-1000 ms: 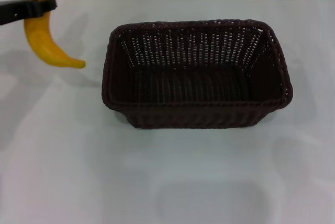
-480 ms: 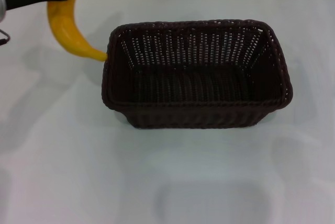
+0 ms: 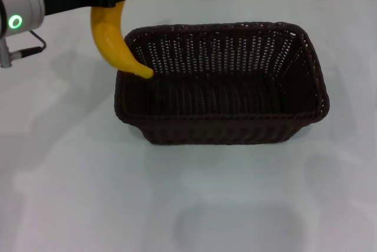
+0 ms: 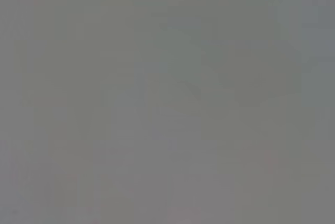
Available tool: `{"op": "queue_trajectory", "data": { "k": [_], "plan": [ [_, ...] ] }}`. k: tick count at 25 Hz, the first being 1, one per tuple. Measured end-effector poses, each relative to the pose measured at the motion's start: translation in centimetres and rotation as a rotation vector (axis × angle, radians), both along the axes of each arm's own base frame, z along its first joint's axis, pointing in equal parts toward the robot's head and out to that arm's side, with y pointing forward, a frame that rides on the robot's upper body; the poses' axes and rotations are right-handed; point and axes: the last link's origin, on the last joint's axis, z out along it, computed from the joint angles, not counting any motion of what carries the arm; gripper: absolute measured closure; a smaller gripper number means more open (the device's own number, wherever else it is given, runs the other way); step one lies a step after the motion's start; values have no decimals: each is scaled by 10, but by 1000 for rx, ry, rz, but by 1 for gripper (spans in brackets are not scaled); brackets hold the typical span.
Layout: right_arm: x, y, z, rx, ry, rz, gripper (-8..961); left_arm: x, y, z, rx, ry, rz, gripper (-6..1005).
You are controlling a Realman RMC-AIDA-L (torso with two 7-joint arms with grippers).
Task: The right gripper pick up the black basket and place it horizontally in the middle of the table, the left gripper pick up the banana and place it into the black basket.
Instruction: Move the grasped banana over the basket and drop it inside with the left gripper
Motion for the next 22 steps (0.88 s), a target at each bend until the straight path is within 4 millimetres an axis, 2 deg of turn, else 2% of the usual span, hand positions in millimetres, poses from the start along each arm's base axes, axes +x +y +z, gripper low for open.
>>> {"op": "queue_trajectory", "data": {
  "k": [12,22],
  "plan": [
    [-1,0,1,7,-3,4,278,8,-4,-31,-53,-24,-27,391],
    [0,0,1,8,-4,3,278,10,-7,-38,-91,-80,-51,374]
  ]
}}
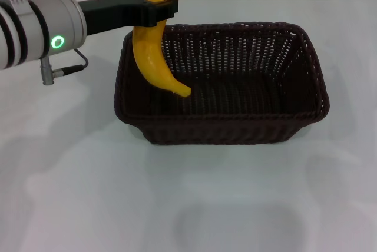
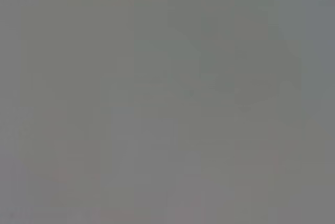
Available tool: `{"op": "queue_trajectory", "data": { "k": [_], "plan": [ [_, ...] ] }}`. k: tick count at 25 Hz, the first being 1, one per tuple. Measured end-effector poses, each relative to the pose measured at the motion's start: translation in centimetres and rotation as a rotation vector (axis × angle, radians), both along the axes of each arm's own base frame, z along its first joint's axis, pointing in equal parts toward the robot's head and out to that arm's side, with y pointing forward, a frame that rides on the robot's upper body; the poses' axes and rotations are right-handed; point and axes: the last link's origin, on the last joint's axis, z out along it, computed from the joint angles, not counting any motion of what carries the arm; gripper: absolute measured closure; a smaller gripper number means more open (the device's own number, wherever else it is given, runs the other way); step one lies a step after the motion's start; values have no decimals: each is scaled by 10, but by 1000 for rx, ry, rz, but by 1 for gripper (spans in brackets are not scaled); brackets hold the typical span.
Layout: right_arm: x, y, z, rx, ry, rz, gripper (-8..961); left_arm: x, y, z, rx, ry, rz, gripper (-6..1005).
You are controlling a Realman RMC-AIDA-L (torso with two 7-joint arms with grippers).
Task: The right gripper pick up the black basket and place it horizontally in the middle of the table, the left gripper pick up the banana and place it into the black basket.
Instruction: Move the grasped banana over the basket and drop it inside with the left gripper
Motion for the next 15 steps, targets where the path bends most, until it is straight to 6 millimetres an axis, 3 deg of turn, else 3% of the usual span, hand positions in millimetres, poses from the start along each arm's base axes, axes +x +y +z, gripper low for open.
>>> {"op": "queue_trajectory", "data": {
  "k": [14,15],
  "plan": [
    [1,-4,0,7,-7,3,278,-2,-1,-3,11,17,-25,350],
    [1,-4,0,10,-9,4,278,-3,0,-2,17,19,-27,306]
  ]
}}
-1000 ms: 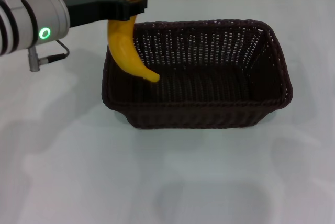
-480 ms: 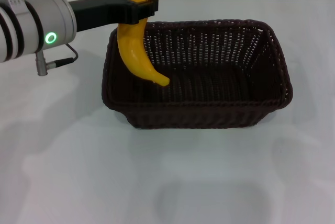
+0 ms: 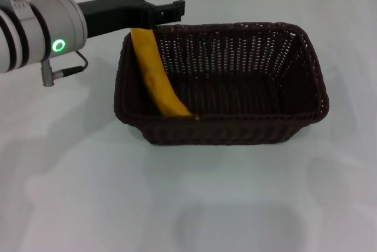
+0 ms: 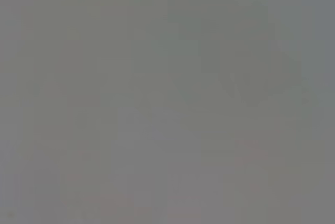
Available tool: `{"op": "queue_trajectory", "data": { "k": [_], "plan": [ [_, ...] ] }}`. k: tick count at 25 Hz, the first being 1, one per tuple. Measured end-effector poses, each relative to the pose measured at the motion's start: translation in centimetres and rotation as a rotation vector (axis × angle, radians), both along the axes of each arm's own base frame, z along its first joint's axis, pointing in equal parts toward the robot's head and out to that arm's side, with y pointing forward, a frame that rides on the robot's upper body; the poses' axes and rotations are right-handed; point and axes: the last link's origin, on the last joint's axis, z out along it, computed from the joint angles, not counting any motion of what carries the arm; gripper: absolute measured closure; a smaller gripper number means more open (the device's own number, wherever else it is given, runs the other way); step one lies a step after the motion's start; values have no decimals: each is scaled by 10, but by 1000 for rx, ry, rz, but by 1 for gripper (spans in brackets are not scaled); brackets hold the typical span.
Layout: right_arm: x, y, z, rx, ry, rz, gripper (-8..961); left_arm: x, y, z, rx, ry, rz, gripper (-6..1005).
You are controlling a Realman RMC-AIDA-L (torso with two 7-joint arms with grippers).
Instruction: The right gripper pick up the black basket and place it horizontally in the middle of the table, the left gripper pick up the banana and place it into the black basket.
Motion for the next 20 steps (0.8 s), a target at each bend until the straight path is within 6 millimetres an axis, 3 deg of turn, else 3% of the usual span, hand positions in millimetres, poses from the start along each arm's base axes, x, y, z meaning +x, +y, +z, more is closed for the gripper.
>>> {"op": "queue_trajectory", "data": {
  "k": [4,15,20],
  "plan": [
    [-3,-2,2,33,-6,21,278,-6,0,3,65,8,-3,132],
    [0,-8,6,67,-4,25,278,-16,-5,24,247,-6,-16,110],
    [0,-10,7,74,-36,42,278,-22,-14,40,409,0,-10,110]
  ]
}}
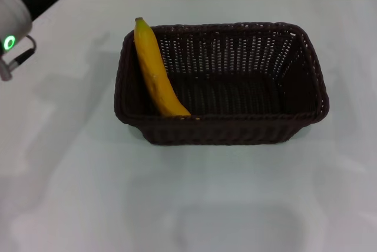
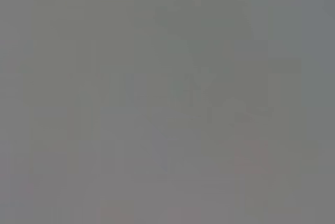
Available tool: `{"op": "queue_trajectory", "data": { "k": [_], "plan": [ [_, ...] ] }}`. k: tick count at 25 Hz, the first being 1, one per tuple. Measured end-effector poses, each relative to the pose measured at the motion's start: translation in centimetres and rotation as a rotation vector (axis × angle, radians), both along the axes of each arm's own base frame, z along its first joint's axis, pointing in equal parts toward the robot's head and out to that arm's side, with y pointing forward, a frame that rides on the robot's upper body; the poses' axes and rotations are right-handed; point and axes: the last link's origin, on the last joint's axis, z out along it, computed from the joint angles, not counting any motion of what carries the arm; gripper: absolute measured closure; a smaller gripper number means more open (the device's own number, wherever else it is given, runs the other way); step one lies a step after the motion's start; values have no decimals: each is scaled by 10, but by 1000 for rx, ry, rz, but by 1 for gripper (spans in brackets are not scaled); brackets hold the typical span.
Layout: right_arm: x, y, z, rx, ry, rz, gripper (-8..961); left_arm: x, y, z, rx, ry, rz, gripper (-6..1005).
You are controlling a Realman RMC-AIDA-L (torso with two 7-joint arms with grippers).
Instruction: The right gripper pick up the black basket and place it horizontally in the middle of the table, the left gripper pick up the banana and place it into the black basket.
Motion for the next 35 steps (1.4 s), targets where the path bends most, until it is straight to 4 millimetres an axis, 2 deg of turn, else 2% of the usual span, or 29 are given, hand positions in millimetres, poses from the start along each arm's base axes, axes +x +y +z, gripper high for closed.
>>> {"op": "queue_trajectory", "data": {
  "k": [7,13,20,26,35],
  "plan": [
    [5,-7,0,21,-3,49,278,1,-19,-5,298,115,-26,111],
    [4,-10,1,39,-28,82,278,-9,-34,-8,501,152,5,111],
    [7,-17,6,92,-41,136,278,-35,-52,-8,670,58,71,112],
    [16,-20,10,126,-53,119,278,-64,-83,-8,850,-107,38,113],
    [46,-28,30,173,-6,-2,278,-93,-115,-11,898,-142,84,113]
  ]
}}
